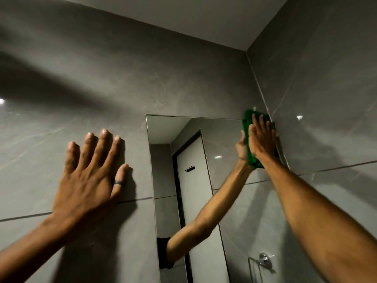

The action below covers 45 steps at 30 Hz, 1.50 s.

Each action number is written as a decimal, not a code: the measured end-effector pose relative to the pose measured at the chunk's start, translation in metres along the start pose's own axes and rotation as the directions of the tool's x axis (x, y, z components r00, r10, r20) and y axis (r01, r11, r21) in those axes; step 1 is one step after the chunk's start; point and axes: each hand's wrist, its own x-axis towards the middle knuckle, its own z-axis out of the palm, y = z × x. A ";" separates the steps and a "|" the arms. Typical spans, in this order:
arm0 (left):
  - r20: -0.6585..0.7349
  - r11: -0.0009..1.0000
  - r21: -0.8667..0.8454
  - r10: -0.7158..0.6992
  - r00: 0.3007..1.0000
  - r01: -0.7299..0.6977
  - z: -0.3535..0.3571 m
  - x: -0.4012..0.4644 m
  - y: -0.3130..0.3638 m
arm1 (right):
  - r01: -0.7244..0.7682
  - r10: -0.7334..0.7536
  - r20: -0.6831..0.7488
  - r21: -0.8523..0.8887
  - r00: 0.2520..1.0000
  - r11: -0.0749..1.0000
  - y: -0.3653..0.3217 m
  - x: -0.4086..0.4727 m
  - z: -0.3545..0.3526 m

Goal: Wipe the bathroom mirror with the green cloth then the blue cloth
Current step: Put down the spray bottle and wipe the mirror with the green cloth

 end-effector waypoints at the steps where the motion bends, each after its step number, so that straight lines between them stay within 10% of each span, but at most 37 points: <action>1: 0.001 1.000 0.001 0.000 1.000 0.000 0.000 0.001 0.000 | -0.036 0.036 -0.004 -0.010 0.999 0.999 0.010 0.005 -0.001; 7: -0.018 1.000 0.013 0.012 1.000 -0.012 0.000 0.001 0.001 | -0.055 0.055 -0.017 0.031 0.998 0.998 0.001 -0.005 0.002; 24: -0.012 0.993 -0.085 -0.084 0.996 0.083 0.015 -0.038 0.032 | 0.518 -0.533 0.079 0.151 0.843 0.842 -0.166 -0.251 0.031; 39: -0.098 0.999 0.005 0.051 0.994 -0.051 0.044 -0.092 0.069 | -0.151 0.151 0.023 0.005 0.988 0.989 0.107 -0.184 0.000; 45: -0.088 0.998 -0.034 0.048 0.995 -0.051 0.042 -0.091 0.071 | -0.149 0.148 0.023 0.050 0.989 0.988 0.078 -0.243 0.004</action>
